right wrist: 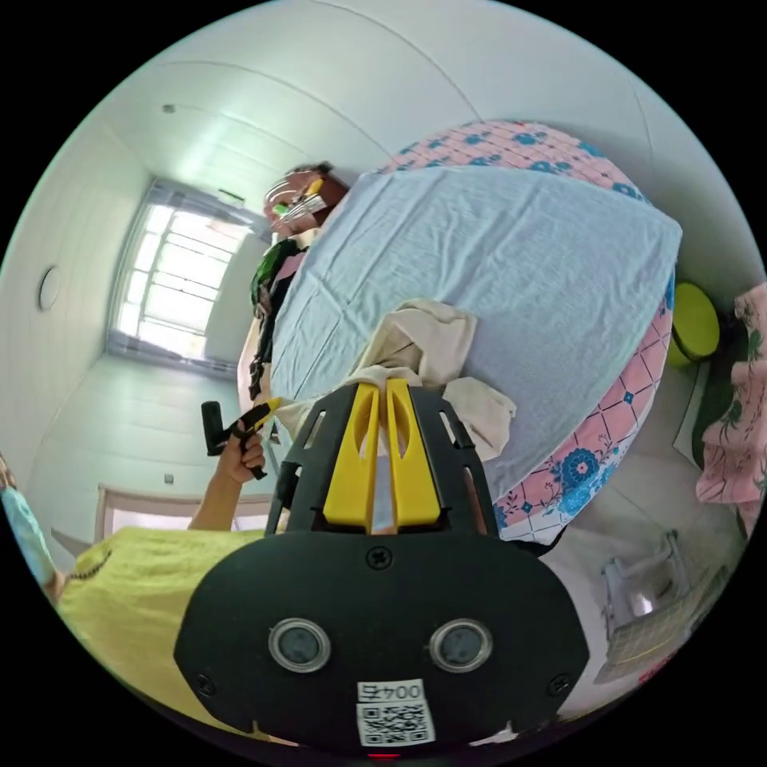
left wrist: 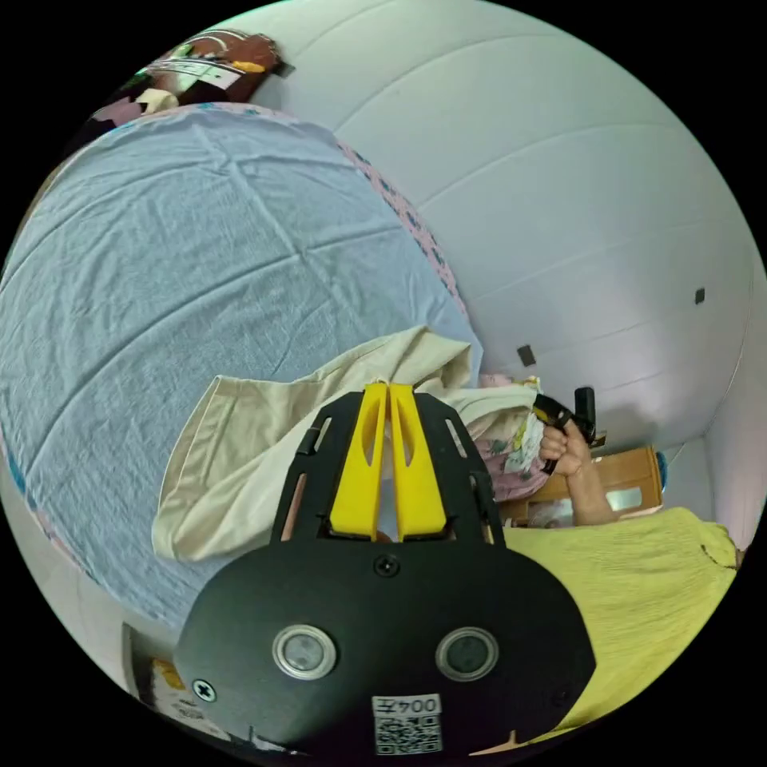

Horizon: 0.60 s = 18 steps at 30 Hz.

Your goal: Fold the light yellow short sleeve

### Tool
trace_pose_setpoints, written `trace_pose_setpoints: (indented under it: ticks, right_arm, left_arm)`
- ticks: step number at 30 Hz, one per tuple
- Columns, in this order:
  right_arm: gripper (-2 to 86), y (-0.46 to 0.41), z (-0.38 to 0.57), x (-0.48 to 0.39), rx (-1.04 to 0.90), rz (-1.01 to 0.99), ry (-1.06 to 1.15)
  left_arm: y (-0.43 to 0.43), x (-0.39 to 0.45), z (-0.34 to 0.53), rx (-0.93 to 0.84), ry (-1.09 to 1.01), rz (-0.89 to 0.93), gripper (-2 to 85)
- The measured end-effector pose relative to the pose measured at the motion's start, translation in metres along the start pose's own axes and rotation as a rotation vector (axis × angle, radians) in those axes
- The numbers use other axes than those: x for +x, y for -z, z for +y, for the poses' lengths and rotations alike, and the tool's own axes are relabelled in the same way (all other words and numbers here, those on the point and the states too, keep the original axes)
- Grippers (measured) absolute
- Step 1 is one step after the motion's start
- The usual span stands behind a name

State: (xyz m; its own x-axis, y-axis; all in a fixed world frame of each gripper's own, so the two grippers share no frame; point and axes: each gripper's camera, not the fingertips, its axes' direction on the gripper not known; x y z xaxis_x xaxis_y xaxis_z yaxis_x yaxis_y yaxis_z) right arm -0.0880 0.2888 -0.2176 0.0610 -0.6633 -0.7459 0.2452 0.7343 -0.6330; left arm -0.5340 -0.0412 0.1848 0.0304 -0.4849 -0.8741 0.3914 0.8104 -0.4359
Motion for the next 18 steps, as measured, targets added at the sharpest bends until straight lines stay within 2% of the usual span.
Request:
trace_pose_setpoints:
  ticks: [5, 10, 14, 18]
  right_arm:
    - [1.9, -0.04, -0.024, 0.027, -0.019, 0.059, -0.122]
    - [9.7, -0.048, -0.022, 0.025, 0.006, 0.12, -0.151]
    - [9.3, -0.036, -0.004, -0.002, 0.074, 0.246, -0.065]
    - [7.6, -0.047, 0.025, -0.054, 0.046, 0.292, 0.146]
  left_arm:
    - [0.003, 0.003, 0.02, 0.017, -0.154, -0.144, 2.5]
    - [0.026, 0.023, 0.055, 0.064, -0.385, -0.313, 6.0]
    - [0.008, 0.062, 0.082, 0.063, -0.675, -0.499, 9.5]
    - [-0.031, 0.089, 0.087, -0.047, -0.866, -0.561, 14.1]
